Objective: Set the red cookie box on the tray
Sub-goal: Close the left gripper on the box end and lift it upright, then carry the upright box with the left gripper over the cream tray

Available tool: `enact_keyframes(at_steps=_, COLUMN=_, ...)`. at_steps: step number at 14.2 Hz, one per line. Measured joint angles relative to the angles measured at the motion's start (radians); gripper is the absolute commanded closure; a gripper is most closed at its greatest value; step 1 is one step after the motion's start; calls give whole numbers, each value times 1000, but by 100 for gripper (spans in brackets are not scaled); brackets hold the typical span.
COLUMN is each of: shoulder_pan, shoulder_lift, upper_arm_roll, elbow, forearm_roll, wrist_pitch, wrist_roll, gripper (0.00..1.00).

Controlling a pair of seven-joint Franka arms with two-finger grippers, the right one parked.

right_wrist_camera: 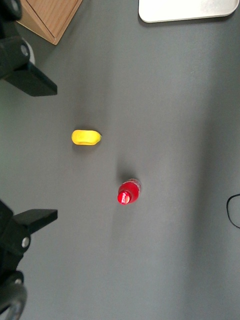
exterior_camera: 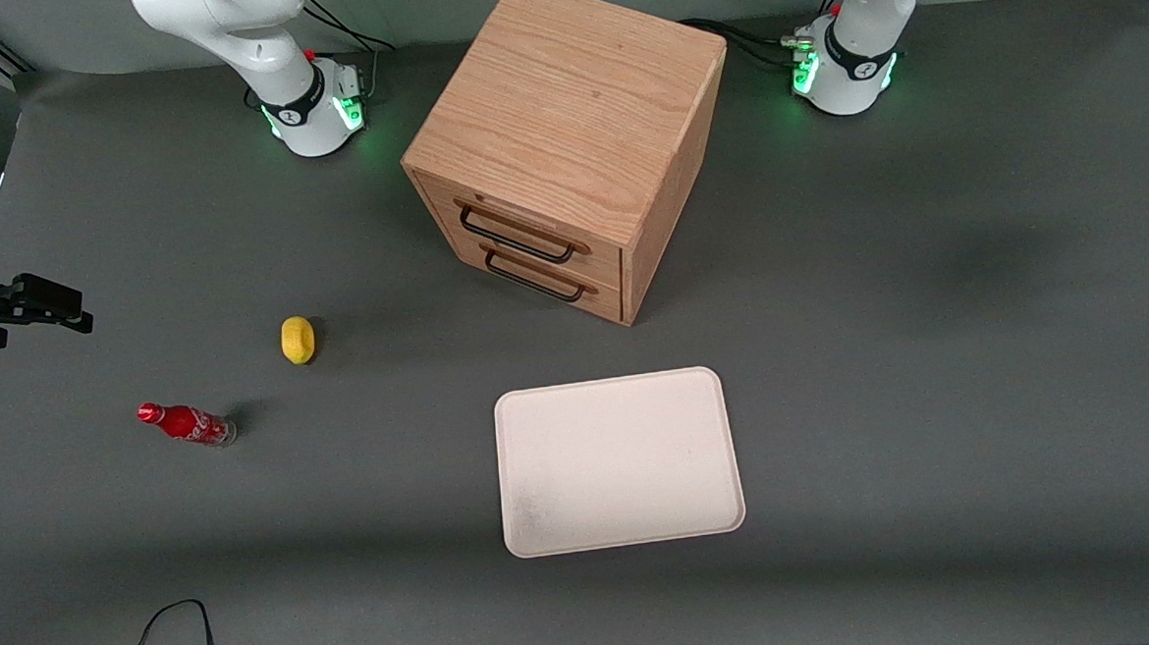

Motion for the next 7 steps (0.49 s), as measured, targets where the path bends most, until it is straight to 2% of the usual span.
enact_keyframes(at_steps=3, shoulder_pan=-91, shoulder_lift=0, upper_arm_roll=-3, elbow=14, forearm_roll=-1, wrist_pitch=-40, wrist_roll=-162, gripper=100)
enact_keyframes(at_steps=7, shoulder_pan=-280, shoulder_lift=-1, upper_arm_roll=-8, elbow=27, forearm_roll=-2, wrist_pitch=-72, wrist_roll=-516, gripper=100)
